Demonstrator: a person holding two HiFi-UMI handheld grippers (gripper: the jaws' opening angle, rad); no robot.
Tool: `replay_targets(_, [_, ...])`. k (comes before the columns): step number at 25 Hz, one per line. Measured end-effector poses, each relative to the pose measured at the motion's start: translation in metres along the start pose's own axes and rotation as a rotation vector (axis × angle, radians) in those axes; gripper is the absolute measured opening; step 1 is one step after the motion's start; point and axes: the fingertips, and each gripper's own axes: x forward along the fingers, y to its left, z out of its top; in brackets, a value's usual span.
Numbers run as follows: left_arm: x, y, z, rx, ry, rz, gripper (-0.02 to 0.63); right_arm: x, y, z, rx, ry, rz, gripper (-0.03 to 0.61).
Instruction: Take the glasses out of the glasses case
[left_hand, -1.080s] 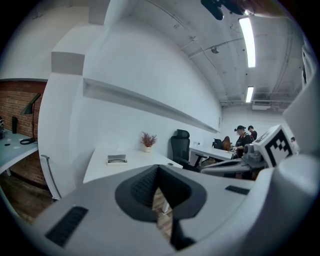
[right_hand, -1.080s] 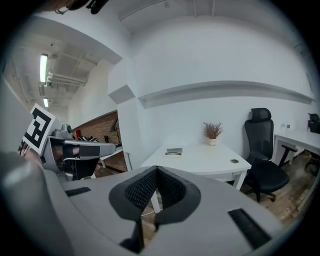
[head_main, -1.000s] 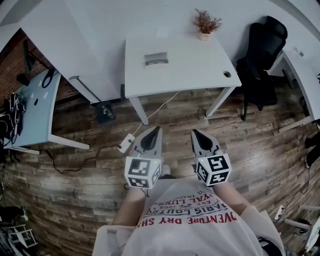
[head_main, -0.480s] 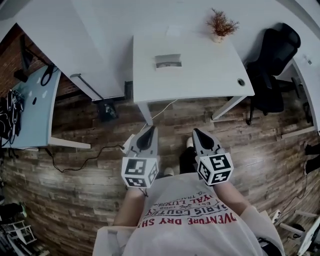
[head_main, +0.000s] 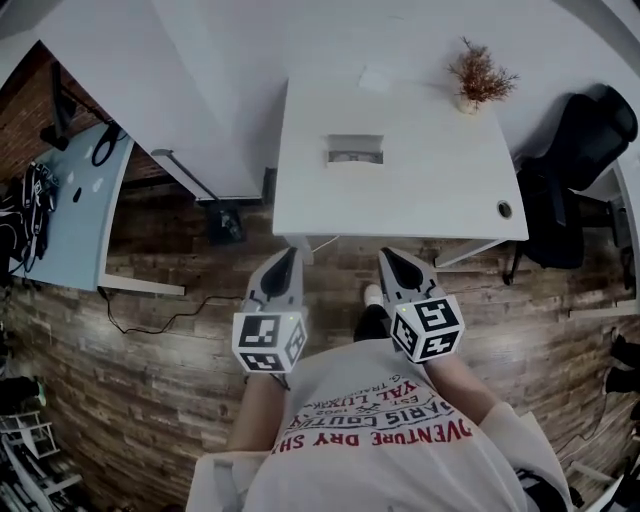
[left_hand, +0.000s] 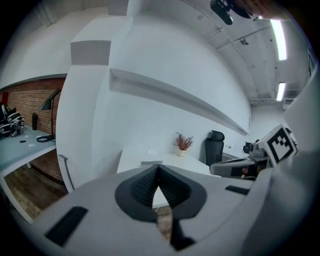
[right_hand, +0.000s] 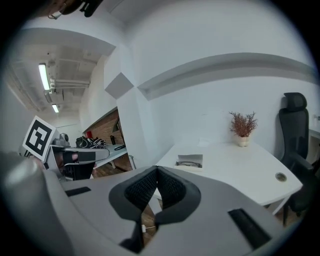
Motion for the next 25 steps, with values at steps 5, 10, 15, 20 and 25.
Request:
replay_targets(5, [0.057,-0.001,0.022,-0.028,0.0,0.058,-0.003,0.04,-0.047,0.026,-0.004,0.031,0.068,0.012])
replay_targets(10, [0.118,-0.01,0.038,-0.043,-0.011,0.111,-0.003,0.078,-0.103,0.046,-0.018,0.049,0.125,0.012])
replay_targets(15, [0.164,-0.018,0.041,-0.064,0.012,0.143,-0.003,0.11,-0.141,0.056,-0.017,0.081,0.18,0.012])
replay_targets(20, [0.185,-0.012,0.033,-0.086,0.064,0.172,-0.003,0.14,-0.151,0.052,-0.022,0.133,0.232,0.012])
replay_targets(25, [0.199,0.006,0.024,-0.116,0.107,0.19,-0.003,0.171,-0.139,0.04,-0.053,0.228,0.349,0.012])
